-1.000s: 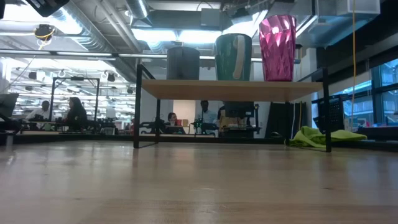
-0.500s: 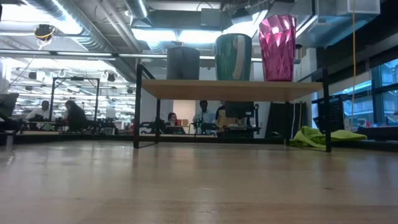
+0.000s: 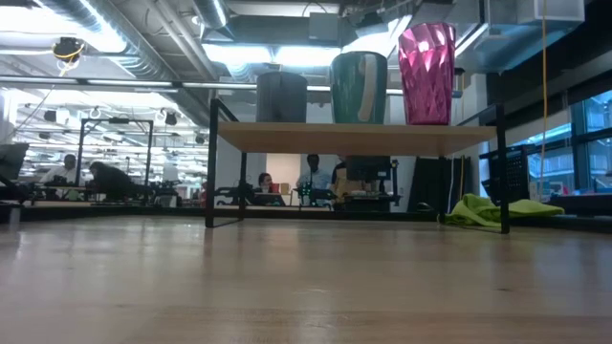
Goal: Stack small to large cups/mugs on shelf
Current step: Return to Home Position
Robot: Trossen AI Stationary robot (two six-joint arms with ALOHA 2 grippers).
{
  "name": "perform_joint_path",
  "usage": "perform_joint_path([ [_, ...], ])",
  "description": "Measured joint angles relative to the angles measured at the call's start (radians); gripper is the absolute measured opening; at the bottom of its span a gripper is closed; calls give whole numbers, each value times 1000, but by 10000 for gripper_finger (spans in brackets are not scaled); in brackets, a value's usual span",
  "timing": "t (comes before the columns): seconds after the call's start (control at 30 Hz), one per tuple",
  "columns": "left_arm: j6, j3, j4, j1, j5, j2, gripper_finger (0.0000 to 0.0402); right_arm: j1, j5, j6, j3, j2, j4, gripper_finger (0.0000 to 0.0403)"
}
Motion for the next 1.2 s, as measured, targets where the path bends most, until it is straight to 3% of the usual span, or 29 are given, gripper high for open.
perform_joint_path([
  [0.23,9,-315,384,1,22,-176,64,28,-19,23,-443,-279,360,104],
  [0.47,117,-539,730,1,60,-313,64,36,-64,-6,-797,-478,686,104],
  [0.8,191,-539,585,3,53,-409,64,36,-75,-33,-1168,-680,996,104],
  [1.0,108,-539,374,3,-48,-437,64,36,-83,-28,-1299,-729,1067,104],
  [1.2,50,-539,182,3,-145,-441,64,38,-172,-33,-1400,-738,1162,104],
])
